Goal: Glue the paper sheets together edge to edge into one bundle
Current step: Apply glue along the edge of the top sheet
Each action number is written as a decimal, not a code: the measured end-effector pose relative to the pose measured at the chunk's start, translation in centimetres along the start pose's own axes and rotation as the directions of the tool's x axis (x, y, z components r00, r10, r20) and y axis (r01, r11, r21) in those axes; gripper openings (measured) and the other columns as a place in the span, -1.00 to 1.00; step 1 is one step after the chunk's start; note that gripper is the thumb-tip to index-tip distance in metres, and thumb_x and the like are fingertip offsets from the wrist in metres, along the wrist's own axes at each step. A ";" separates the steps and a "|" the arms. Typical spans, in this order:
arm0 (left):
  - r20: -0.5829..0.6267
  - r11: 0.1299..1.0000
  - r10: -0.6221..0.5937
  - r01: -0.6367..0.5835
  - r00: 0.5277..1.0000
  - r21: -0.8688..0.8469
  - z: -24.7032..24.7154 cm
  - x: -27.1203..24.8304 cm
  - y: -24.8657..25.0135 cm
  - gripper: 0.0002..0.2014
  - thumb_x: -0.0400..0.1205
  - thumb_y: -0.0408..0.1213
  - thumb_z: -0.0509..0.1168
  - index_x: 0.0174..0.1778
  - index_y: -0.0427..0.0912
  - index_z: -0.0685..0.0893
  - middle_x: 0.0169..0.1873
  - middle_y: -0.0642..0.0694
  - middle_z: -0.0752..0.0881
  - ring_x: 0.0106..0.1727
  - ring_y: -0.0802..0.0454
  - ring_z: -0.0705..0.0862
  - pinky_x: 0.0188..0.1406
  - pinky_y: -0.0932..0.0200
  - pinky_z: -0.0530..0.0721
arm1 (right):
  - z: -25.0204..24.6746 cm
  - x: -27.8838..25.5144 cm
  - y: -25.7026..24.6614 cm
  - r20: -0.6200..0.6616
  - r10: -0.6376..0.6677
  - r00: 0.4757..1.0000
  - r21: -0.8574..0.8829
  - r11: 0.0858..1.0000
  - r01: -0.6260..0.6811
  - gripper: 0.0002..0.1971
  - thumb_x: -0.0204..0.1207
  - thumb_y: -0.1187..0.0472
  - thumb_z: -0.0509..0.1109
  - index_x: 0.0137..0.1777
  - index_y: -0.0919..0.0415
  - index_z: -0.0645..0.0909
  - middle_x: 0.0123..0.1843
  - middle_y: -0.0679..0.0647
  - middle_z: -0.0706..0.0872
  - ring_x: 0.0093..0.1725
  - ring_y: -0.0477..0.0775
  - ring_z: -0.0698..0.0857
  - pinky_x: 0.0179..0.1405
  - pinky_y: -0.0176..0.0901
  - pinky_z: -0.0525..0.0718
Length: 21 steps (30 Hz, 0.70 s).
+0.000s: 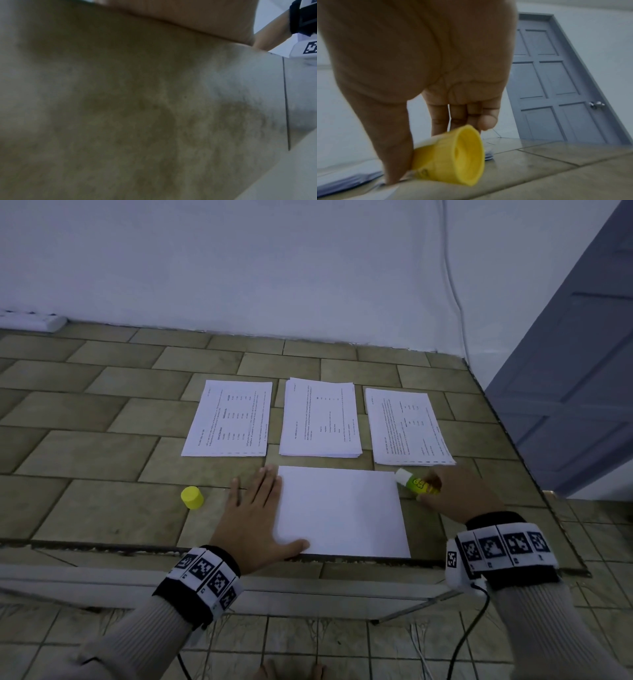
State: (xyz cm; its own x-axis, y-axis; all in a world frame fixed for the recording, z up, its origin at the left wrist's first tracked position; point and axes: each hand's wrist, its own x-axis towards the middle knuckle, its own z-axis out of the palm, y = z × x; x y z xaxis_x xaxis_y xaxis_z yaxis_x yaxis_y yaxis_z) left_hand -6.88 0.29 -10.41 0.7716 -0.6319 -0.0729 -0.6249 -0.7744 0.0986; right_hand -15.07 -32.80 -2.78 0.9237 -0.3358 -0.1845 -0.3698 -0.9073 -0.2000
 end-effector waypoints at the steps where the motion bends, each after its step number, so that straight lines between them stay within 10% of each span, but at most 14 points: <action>1: -0.011 1.000 0.004 -0.004 1.000 -0.003 0.0 0.0 0.0 0.31 0.25 0.71 -0.41 0.71 -0.29 -0.05 0.71 -0.17 -0.16 0.71 -0.05 -0.23 0.63 -0.38 -0.16 | -0.2 -0.1 0.3 -0.033 0.021 0.999 0.054 0.998 -0.019 -0.74 0.48 0.06 0.46 0.06 0.19 0.62 -0.01 0.12 0.71 -0.07 0.07 0.64 -0.09 -0.10 0.61; 8: -0.046 1.000 0.023 -0.022 0.999 0.019 0.7 0.0 -0.3 0.22 0.38 0.65 -0.33 0.69 -0.35 0.08 0.70 -0.22 0.01 0.72 -0.12 -0.04 0.61 -0.44 0.02 | 0.1 0.9 2.3 -0.229 0.312 0.922 0.442 0.877 -0.187 -0.60 0.49 0.11 0.50 0.19 0.30 0.49 -0.02 0.17 0.61 -0.05 0.17 0.60 -0.07 0.00 0.56; 15: -0.061 1.000 0.019 -0.018 0.998 0.016 0.6 -0.1 -0.2 0.18 0.42 0.61 -0.26 0.69 -0.34 0.06 0.70 -0.23 0.01 0.72 -0.12 -0.06 0.61 -0.43 0.02 | 0.6 1.1 2.2 -0.247 0.351 0.903 0.448 0.868 -0.215 -0.71 0.45 0.22 0.53 -0.01 0.27 0.47 -0.20 0.20 0.54 -0.20 0.13 0.52 -0.43 -0.18 0.32; 21: -0.074 0.999 0.025 -0.022 0.997 0.043 0.7 -0.1 -0.3 0.08 0.50 0.52 -0.14 0.65 -0.39 0.22 0.67 -0.29 0.17 0.69 -0.19 0.14 0.54 -0.48 0.21 | 0.1 -1.1 1.2 0.096 0.357 0.929 0.308 0.877 -0.369 -0.64 0.59 0.10 0.37 -0.39 0.20 0.41 -0.43 0.10 0.51 -0.40 0.02 0.47 -0.44 -0.18 0.34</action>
State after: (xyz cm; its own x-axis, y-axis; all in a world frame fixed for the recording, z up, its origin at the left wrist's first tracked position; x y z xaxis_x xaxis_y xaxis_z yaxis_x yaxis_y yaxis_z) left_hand -6.90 0.59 -11.17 0.7626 -0.6469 0.0032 -0.6460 -0.7612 0.0570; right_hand -16.58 -33.50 -2.95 0.7168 -0.6117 -0.3348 -0.6957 -0.5942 -0.4037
